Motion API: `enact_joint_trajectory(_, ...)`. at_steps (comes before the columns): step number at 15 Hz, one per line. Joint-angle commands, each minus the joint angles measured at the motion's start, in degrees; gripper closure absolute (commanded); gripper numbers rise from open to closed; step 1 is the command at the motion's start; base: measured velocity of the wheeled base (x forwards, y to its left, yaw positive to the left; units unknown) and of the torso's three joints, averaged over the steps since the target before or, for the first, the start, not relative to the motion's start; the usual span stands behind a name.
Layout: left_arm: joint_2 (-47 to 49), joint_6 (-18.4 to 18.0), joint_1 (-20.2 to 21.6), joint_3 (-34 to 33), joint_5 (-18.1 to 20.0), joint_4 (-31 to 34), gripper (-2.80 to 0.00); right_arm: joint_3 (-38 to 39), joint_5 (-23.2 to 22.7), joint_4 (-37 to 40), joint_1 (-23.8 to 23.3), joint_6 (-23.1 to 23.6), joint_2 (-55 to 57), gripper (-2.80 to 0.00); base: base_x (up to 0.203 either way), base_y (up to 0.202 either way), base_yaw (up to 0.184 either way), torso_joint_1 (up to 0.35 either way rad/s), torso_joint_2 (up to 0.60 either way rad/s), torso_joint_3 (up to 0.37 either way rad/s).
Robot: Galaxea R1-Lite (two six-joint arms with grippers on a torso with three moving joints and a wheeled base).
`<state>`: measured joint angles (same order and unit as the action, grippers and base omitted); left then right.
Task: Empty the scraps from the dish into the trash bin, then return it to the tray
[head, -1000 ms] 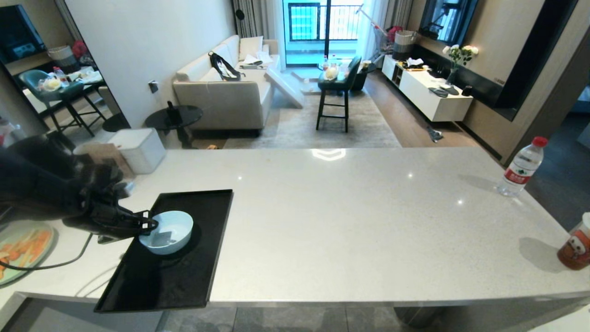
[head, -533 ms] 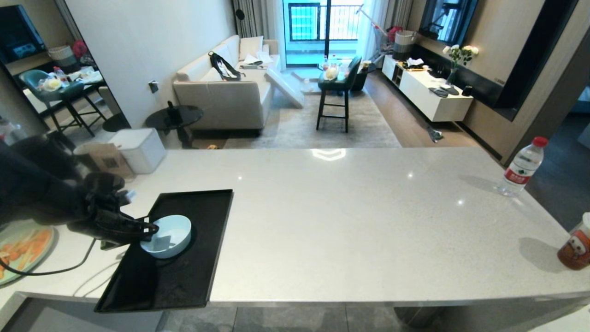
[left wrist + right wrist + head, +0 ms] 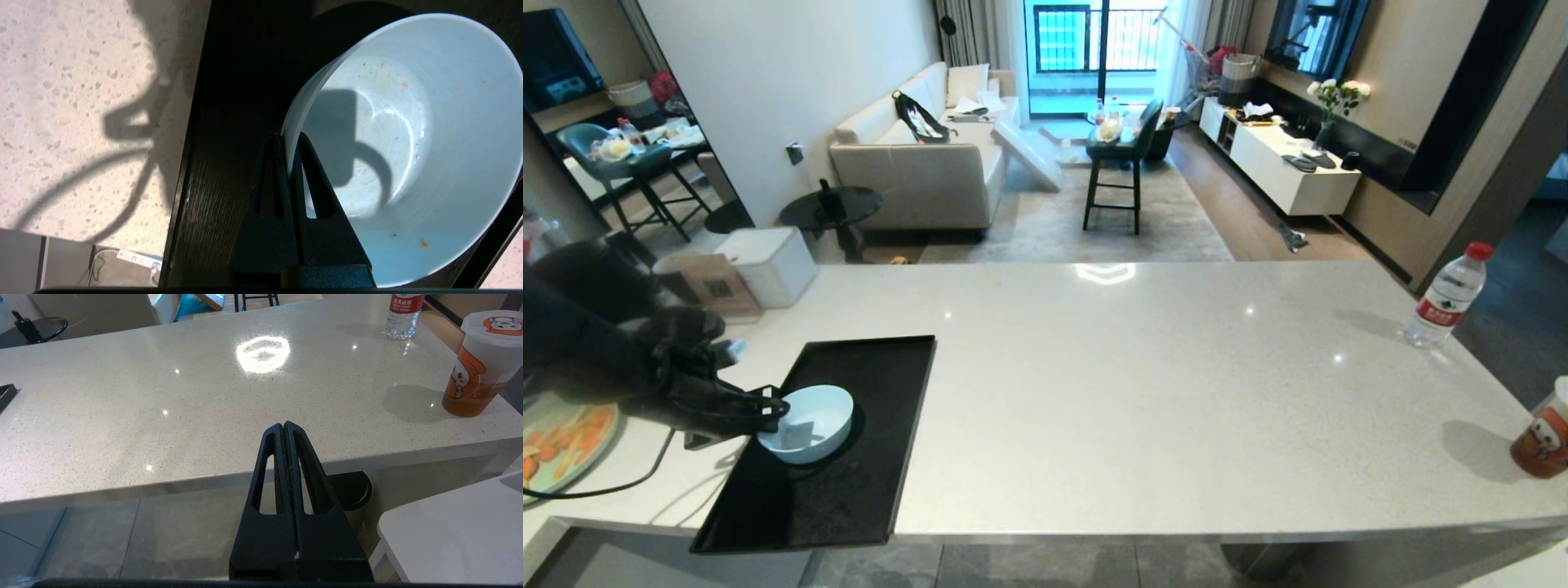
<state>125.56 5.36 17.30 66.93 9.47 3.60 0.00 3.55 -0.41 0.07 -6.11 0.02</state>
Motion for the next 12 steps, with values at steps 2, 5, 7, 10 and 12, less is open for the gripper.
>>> enact_joint_trajectory(2, -1.9, -0.1, -0.1, -0.9, 1.1, -0.1, -2.80, 0.0, 0.0, 0.0, 0.0, 0.0, 0.0, 0.00, 0.000, 0.000, 0.000, 0.000, 0.00, 0.000)
enact_joint_trajectory(5, -3.3, -0.6, 0.1, -1.9, 4.8, -0.5, -2.80, 0.0, 0.0, 0.0, 0.0, 0.0, 0.0, 0.00, 0.000, 0.000, 0.000, 0.000, 0.00, 0.000)
enact_joint_trajectory(7, -4.4, -0.5, 0.0, -3.2, 5.5, -1.0, -2.80, 0.0, 0.1, 0.0, 0.0, 0.0, 0.0, 0.00, 0.000, 0.000, 0.000, 0.000, 0.00, 0.000)
enact_joint_trajectory(10, -10.3, -0.6, 0.0, -4.8, 5.5, -3.8, -2.80, 0.0, 0.1, 0.0, 0.0, 0.0, 0.0, 0.00, 0.000, 0.000, 0.000, 0.000, 0.00, 0.000)
enact_joint_trajectory(12, -14.6, -0.7, 0.5, -6.7, 5.1, -11.9, -2.80, 0.0, 0.0, 0.0, 0.0, 0.0, 0.0, 0.00, 0.000, 0.000, 0.000, 0.000, 0.00, 0.000)
